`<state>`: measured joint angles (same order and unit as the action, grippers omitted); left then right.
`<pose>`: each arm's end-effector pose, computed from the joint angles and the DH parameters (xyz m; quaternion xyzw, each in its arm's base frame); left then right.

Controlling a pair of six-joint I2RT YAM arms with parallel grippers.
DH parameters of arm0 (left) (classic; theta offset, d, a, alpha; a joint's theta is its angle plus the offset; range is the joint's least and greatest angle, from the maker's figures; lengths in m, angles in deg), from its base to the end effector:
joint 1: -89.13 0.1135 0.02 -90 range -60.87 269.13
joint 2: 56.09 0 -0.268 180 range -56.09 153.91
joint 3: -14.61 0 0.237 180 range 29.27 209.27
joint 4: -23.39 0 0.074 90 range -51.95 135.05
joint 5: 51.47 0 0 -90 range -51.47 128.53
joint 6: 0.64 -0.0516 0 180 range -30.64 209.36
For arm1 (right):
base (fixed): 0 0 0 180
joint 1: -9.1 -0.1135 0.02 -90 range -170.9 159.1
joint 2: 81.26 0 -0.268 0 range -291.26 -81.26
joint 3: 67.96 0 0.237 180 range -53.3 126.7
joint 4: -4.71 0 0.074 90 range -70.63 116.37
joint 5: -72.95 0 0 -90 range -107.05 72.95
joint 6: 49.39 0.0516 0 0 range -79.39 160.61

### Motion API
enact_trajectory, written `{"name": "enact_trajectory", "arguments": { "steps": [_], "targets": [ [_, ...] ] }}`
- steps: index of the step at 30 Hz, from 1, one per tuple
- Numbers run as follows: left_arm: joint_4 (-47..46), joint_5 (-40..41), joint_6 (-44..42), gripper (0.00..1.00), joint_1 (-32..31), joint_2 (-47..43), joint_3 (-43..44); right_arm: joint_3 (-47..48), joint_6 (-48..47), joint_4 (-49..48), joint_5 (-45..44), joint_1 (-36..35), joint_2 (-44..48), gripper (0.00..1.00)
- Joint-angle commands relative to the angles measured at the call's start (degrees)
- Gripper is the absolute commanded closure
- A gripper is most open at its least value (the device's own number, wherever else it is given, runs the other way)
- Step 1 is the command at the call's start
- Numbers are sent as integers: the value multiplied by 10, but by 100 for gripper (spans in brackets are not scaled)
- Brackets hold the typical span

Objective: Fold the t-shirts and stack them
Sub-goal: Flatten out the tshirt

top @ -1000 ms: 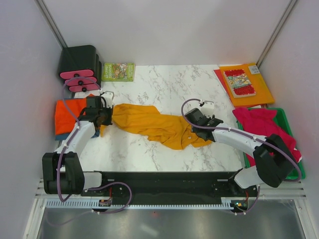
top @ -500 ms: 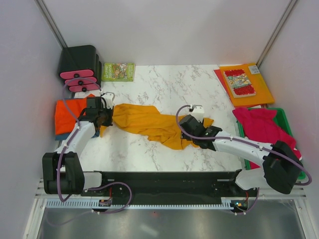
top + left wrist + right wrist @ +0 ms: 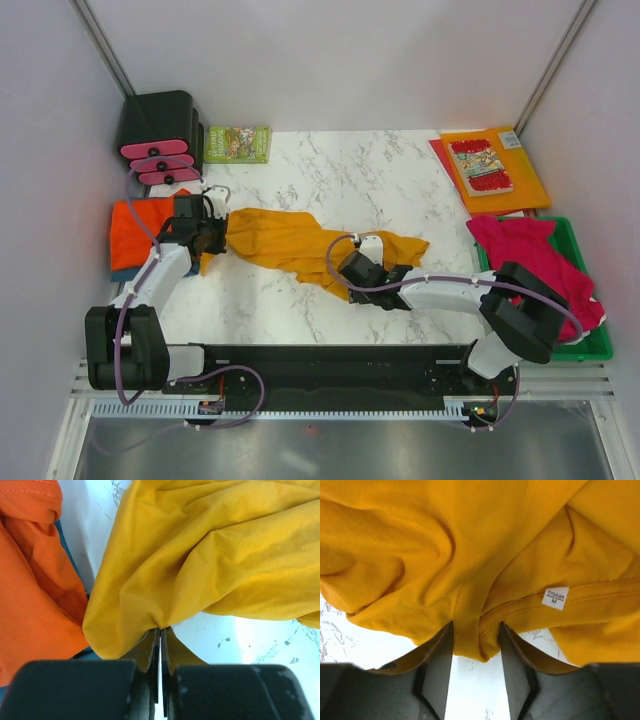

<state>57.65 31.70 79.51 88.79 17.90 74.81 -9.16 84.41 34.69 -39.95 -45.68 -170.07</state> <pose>0.2599 -0.0077 0.2215 0.1040 0.9265 -0.0258 0.3607 0.1781 0.2175 0.1577 -0.0394 0.9473 0.0673 0.3108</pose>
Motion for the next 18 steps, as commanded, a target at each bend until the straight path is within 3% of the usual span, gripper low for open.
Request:
{"name": "enact_trajectory", "arguments": {
  "steps": [1, 4, 9, 13, 18],
  "targets": [
    [-4, -17, 0, 98, 3, -8, -5, 10, 17, -16, 8, -7, -17, 57],
    [-5, -19, 1, 98, 3, -6, -3, 12, 26, -2, -12, -7, -16, 98],
    [-5, -16, 4, 98, 2, -11, 2, 17, 38, 30, -63, -10, 32, 100],
    [8, -13, -1, 98, 2, -43, 33, 86, -5, 115, -193, 14, 116, 100],
    [73, -17, 9, 98, 3, -65, 191, 266, -163, 156, -203, 198, 224, 100]
  ]
}}
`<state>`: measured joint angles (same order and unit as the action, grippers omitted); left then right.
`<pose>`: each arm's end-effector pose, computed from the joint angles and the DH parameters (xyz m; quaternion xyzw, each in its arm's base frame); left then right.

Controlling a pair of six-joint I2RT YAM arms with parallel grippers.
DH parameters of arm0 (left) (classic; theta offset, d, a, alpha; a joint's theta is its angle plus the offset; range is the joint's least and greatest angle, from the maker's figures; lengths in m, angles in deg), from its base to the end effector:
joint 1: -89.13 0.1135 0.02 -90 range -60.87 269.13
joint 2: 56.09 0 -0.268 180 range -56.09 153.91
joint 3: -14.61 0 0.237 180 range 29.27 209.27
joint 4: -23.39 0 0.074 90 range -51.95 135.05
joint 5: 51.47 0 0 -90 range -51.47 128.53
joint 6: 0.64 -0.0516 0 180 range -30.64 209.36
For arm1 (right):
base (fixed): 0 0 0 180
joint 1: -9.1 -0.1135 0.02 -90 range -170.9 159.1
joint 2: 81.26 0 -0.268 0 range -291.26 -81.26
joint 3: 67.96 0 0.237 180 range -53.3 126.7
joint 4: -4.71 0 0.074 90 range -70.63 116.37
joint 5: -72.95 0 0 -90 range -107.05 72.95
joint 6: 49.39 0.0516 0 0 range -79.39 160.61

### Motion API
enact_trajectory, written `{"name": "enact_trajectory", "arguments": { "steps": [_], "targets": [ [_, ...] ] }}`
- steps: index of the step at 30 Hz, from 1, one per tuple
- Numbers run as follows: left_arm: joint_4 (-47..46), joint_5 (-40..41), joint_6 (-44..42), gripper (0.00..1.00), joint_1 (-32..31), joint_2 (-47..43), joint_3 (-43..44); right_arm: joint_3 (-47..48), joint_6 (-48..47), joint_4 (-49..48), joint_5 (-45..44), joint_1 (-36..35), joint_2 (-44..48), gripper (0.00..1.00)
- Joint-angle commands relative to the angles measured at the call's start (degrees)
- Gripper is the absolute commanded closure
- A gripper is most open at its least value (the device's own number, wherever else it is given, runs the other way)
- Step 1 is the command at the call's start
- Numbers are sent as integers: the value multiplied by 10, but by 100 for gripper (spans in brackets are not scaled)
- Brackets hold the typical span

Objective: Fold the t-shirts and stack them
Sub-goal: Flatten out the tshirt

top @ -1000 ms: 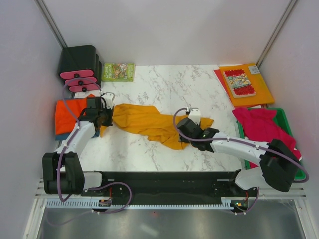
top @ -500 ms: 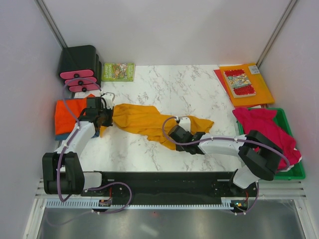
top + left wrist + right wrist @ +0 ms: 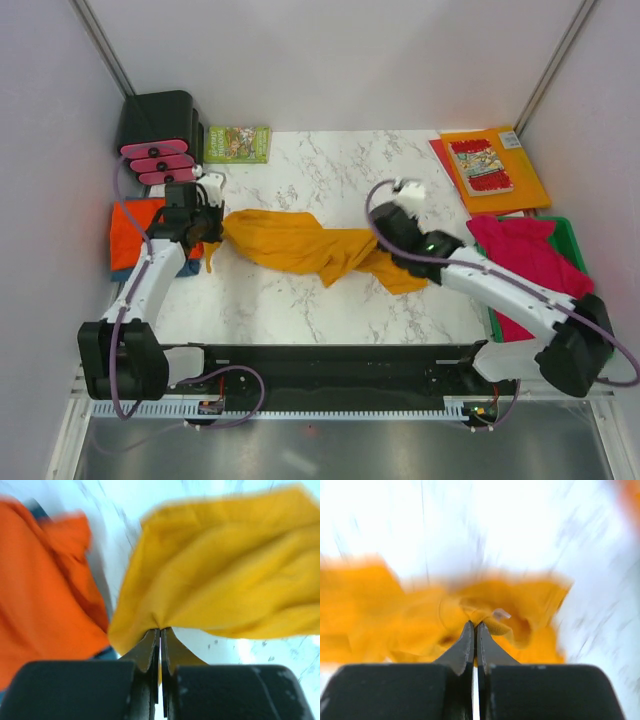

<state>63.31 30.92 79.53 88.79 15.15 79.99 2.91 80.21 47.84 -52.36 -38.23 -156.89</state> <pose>0.2568 -0.0084 0.2534 0.1068 0.9186 -0.0302 0.3794 0.2033 0.1765 0.2673 0.0488 0.8946 0.0301 0.4432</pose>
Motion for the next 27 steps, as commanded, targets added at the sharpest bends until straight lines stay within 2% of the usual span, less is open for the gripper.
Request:
{"name": "enact_trajectory", "arguments": {
  "steps": [1, 3, 6, 15, 19, 23, 27],
  "targets": [
    [24, -13, 11, 98, 3, -37, 163, 171, -140, 29, -84, 141, 96, 100],
    [42, -14, 21, 98, 3, -37, 218, 234, -162, 43, -98, 167, 89, 100],
    [45, -11, 31, 98, 17, -58, 242, 259, -183, 59, -102, 168, 105, 100],
    [80, -48, 17, 98, 18, -208, 191, 218, -195, 104, 0, 167, 196, 100],
    [106, -74, 9, 98, 18, -259, 185, 231, -198, 117, 8, 167, 227, 100],
    [120, -98, 16, 98, 18, -262, 188, 245, -215, 121, -11, 168, 212, 100],
    [95, -112, 25, 98, 17, -191, 175, 225, -211, 91, -11, 184, 157, 100]
  ]
}}
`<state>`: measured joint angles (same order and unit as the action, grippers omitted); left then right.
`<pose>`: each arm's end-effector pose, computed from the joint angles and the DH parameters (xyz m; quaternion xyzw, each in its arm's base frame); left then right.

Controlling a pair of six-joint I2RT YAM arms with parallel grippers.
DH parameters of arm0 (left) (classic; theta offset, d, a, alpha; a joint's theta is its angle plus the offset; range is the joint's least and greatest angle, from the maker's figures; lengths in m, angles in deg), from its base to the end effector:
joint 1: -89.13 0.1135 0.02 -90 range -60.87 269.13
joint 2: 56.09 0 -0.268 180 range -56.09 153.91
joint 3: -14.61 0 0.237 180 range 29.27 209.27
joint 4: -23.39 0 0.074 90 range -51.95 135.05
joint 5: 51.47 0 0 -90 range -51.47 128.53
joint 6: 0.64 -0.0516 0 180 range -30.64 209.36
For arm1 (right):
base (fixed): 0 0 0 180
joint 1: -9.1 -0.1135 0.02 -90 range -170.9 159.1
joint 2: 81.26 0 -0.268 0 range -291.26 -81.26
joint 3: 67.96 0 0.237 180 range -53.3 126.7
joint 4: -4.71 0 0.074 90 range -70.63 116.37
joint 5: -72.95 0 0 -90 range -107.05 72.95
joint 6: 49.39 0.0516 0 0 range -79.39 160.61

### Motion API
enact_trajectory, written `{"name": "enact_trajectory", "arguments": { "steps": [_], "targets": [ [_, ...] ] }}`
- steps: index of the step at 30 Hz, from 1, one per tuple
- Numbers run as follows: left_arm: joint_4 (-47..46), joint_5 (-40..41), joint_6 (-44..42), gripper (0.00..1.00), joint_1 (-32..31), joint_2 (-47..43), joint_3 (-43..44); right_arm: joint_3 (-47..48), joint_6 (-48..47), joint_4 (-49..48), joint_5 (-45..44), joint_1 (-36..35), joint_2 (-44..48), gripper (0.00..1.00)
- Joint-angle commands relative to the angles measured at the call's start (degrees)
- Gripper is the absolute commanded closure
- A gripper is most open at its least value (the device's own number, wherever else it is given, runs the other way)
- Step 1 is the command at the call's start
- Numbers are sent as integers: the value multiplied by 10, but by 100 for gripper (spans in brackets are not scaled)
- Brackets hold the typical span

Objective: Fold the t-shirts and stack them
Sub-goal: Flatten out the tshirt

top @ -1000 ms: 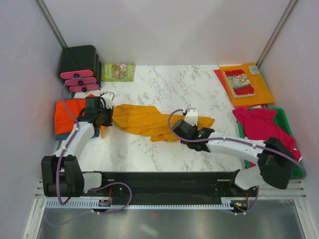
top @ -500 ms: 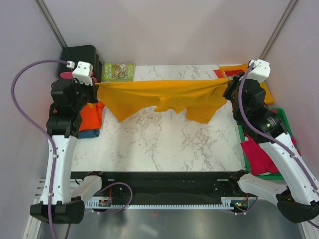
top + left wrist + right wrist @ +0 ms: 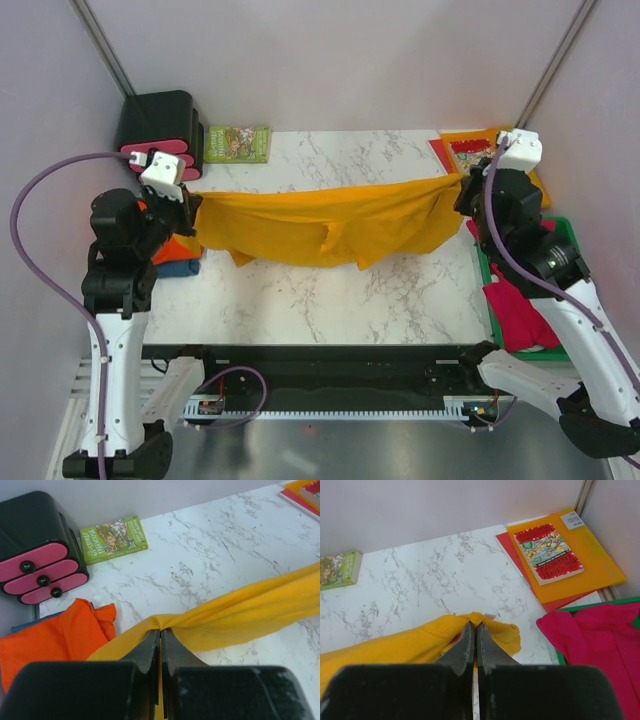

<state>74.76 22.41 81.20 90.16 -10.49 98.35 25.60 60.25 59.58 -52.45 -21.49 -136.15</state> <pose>0.1394 -0.0118 0.4231 0.1352 0.7692 -0.0603 0.6216 0.1550 0.0569 0.4484 0.1090 0.7758 0.0226 0.6211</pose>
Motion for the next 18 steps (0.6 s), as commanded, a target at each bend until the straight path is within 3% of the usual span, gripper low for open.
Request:
{"name": "enact_trajectory", "arguments": {
  "steps": [1, 7, 15, 17, 18],
  "targets": [
    [-26, -29, 11, 98, 4, 82, -12, -18, -8, -39, 4, 24, -72, 100],
    [-121, -6, 3, 98, -1, 225, -11, -28, 25, -123, 54, 115, -196, 100],
    [-184, 15, -4, 97, -4, 407, 58, 74, 29, -166, 17, 140, -376, 100],
    [-189, 21, -4, 80, -22, 446, 82, 90, 24, -167, 20, 141, -398, 88],
    [-191, 24, -1, 71, -22, 455, 97, 101, 22, -168, 30, 141, -410, 69]
  ]
}}
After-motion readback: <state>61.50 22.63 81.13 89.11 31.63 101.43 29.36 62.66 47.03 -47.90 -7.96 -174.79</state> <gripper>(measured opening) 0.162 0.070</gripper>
